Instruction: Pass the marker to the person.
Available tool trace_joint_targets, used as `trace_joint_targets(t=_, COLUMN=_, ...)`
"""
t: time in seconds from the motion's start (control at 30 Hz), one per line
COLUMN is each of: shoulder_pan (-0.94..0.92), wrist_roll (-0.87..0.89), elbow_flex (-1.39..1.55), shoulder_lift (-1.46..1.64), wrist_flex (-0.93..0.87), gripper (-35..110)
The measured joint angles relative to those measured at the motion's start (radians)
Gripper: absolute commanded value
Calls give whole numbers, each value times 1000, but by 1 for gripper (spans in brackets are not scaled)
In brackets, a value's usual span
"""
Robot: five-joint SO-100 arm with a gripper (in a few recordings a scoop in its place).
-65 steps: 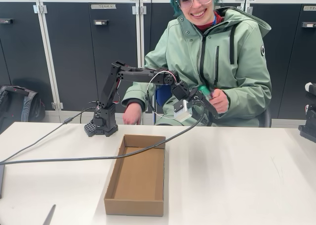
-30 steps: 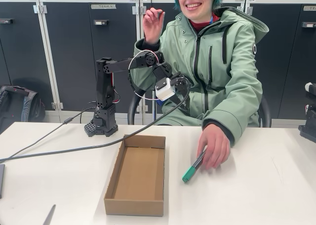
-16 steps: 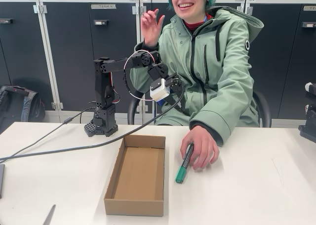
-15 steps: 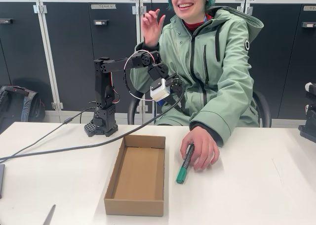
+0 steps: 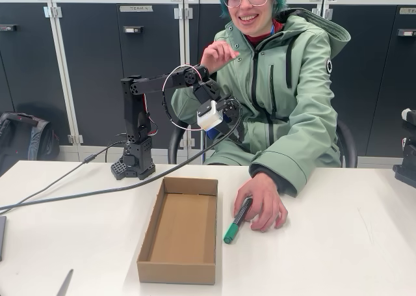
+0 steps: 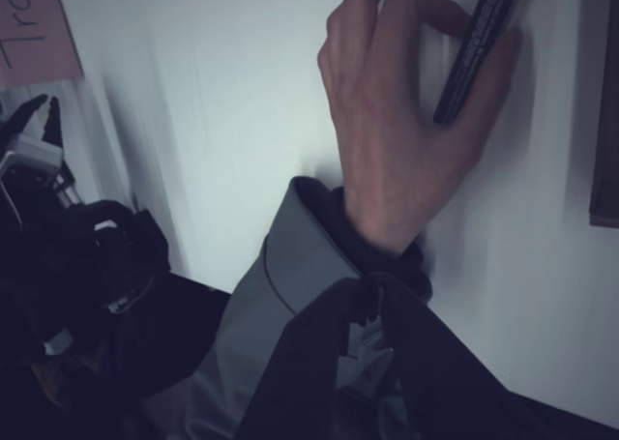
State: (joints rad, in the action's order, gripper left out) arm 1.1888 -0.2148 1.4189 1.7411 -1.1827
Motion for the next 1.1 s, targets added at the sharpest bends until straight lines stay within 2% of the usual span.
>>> trace_joint_targets(t=1.1, shoulder_pan=26, wrist_roll=-35, elbow_flex=129, shoulder_lift=80, wrist_flex=57, gripper=-5)
